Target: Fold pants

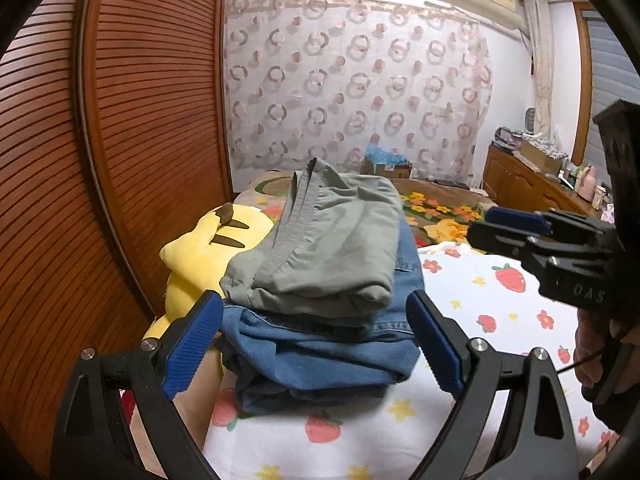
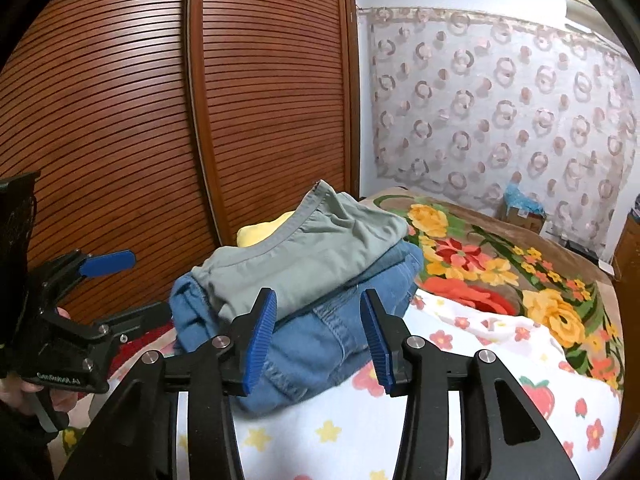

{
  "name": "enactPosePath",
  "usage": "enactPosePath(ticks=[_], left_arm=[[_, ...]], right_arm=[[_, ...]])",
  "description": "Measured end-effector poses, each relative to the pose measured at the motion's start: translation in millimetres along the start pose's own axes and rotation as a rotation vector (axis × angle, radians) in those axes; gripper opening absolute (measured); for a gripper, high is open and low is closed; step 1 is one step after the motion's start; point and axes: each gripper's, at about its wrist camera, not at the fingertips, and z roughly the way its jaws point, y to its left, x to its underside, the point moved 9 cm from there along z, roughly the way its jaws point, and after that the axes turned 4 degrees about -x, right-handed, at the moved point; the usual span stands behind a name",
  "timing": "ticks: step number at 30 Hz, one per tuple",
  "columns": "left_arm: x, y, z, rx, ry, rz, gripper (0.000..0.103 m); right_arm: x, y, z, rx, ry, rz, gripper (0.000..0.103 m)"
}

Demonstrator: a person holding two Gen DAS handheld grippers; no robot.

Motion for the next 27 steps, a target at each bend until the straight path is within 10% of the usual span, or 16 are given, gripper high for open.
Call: enactPosePath(ticks=[27], left_arm=[[36.9,-66.3,-100.5,0.097,-0.066,0.058,0.093]], right_arm=[[63.6,46.9,-141.6,0.13,-0.075,0.068,0.059]])
